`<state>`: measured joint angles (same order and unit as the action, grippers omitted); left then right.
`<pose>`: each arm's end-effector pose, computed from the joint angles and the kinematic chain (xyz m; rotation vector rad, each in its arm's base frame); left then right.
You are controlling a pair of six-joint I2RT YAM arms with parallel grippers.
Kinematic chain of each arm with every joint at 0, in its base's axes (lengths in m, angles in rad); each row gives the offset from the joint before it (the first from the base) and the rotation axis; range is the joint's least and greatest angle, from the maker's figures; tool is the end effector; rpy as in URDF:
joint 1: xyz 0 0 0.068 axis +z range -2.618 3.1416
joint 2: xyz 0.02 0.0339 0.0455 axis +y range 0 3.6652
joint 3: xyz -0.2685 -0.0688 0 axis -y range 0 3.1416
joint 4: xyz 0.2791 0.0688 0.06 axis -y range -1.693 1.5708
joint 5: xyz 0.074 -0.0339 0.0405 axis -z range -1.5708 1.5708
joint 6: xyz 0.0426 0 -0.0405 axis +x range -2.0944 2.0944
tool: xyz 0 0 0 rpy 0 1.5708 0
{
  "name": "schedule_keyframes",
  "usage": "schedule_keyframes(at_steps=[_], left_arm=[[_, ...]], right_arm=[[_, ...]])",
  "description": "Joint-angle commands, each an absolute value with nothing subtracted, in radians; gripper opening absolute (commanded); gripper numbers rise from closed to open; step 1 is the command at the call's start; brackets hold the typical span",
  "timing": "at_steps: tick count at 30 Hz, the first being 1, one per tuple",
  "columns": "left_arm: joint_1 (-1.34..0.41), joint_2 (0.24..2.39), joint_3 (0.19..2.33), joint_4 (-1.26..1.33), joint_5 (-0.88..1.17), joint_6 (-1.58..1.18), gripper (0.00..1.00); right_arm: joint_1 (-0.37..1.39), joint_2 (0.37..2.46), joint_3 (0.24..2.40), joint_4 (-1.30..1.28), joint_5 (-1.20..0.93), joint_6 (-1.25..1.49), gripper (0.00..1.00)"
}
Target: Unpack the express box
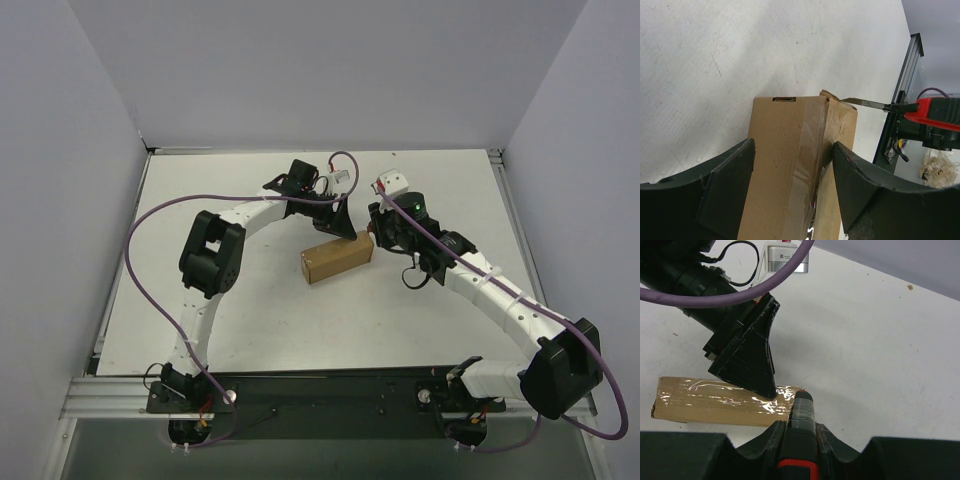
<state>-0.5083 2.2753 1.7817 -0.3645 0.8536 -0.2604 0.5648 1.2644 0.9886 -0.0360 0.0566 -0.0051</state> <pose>0.4516 -0.2883 0.1615 0.7152 2.3823 -1.3762 0.2841 0.1772 0.3155 -0.4952 1.8296 0.3297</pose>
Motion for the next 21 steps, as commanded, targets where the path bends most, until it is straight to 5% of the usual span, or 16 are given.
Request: schedule_keyframes(at_steps=[1, 21], left_arm=[[-0.502, 2.306, 1.772, -0.344, 0.787, -0.242, 0.72], [-0.497, 2.309, 1.772, -0.342, 0.79, -0.247, 0.72]], right_arm=[[0.575, 1.243, 0.996, -0.008, 0.09, -0.018, 0.0], [0.575, 1.233, 1.012, -0.008, 0.084, -0.038, 0.0]])
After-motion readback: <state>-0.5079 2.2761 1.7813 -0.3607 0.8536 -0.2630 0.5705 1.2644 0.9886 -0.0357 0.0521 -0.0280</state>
